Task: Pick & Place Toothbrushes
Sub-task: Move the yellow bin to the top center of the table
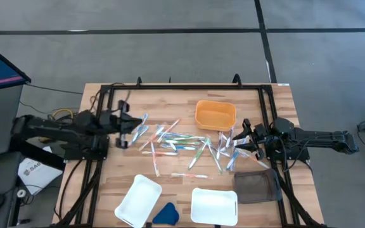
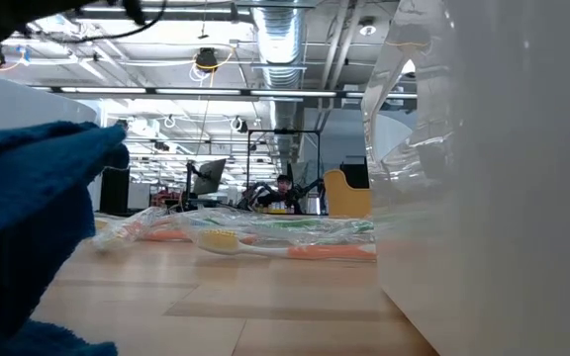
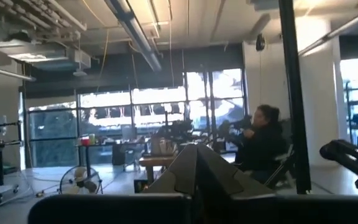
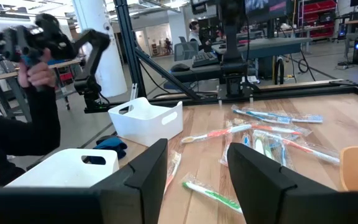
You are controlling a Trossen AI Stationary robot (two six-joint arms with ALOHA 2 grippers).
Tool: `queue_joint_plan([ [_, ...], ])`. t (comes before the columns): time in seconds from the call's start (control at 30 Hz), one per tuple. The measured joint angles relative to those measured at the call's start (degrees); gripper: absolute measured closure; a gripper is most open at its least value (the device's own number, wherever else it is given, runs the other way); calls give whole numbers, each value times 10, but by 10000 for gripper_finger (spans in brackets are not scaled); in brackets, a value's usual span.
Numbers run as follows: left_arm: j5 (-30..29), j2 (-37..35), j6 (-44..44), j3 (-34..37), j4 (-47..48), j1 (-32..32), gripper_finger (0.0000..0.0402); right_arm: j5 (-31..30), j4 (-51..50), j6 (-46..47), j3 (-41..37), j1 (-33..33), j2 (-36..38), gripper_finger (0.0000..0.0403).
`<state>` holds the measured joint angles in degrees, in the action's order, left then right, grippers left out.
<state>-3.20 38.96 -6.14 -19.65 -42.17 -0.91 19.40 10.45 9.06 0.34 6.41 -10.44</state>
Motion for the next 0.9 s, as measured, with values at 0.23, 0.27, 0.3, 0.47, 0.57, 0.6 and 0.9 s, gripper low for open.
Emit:
queue_joint_plan([
  [0.23, 0, 165, -14, -132, -6, 6, 398, 0, 0, 0, 0, 0, 0, 242],
  [0.27, 1, 182, -14, -149, -23, 11, 398, 0, 0, 0, 0, 0, 0, 242],
  [0.3, 0, 197, -8, -165, -51, 14, 398, 0, 0, 0, 0, 0, 0, 242],
  [0.47, 6, 249, 91, -206, -98, 2, 398, 0, 0, 0, 0, 0, 0, 242],
  [0.57, 36, 251, 92, -205, -99, -8, 398, 0, 0, 0, 0, 0, 0, 242],
  [0.6, 42, 251, 91, -203, -100, -10, 398, 0, 0, 0, 0, 0, 0, 242],
  [0.9, 65, 244, 90, -197, -102, -20, 398, 30, -2, 0, 0, 0, 0, 242],
])
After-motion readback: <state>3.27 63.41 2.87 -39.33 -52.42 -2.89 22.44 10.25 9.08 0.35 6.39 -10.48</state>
